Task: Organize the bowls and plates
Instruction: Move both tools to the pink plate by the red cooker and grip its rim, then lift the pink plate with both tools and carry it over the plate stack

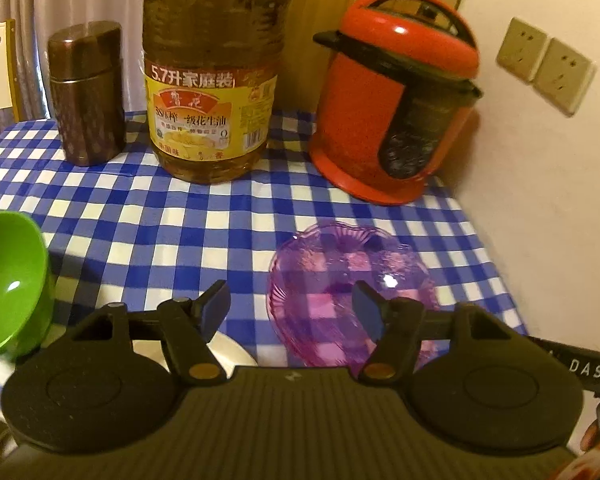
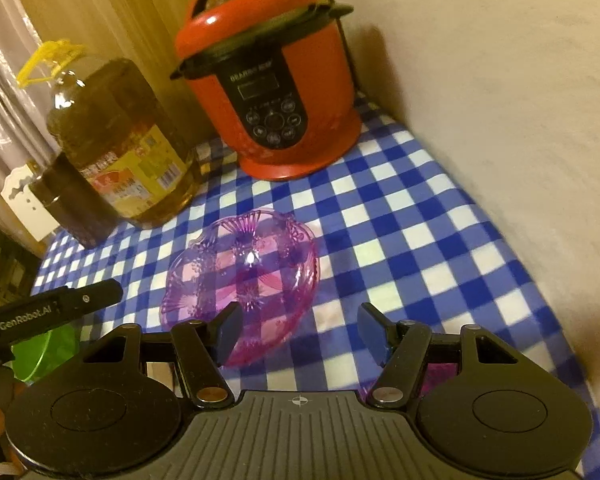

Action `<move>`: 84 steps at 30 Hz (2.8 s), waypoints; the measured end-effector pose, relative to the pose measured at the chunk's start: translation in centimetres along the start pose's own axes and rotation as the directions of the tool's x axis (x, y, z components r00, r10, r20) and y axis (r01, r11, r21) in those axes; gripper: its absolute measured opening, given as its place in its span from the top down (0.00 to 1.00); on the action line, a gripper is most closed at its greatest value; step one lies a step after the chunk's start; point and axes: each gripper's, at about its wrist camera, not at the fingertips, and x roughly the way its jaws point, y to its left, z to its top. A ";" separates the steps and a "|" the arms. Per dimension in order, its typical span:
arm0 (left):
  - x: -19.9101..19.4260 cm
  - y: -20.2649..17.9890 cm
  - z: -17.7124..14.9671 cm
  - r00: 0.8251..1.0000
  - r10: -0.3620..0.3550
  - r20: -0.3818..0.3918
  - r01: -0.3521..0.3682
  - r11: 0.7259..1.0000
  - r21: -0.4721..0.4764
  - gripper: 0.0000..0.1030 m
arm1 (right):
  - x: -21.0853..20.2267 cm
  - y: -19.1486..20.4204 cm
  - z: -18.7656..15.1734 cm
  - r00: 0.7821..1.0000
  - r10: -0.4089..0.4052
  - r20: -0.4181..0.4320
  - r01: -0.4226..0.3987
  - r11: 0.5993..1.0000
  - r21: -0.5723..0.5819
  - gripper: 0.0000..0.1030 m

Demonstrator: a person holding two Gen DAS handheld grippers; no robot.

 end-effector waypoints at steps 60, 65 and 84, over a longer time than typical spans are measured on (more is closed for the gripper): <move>3.3 -0.1 1.0 0.993 -0.075 -0.095 0.070 0.996 -0.046 0.96 | 2.9 -2.5 1.6 0.997 0.050 -0.059 -0.043 0.992 0.117 0.92; -0.2 -1.6 -0.2 0.991 -0.101 -0.084 0.098 0.994 -0.045 0.96 | -1.2 -3.1 0.1 0.998 0.046 -0.037 -0.041 0.993 0.109 0.92; -13.1 -8.3 -10.5 0.979 -0.196 -0.058 0.195 0.981 -0.022 0.96 | -16.4 -7.8 -9.6 1.000 -0.001 0.001 0.001 0.982 0.191 0.92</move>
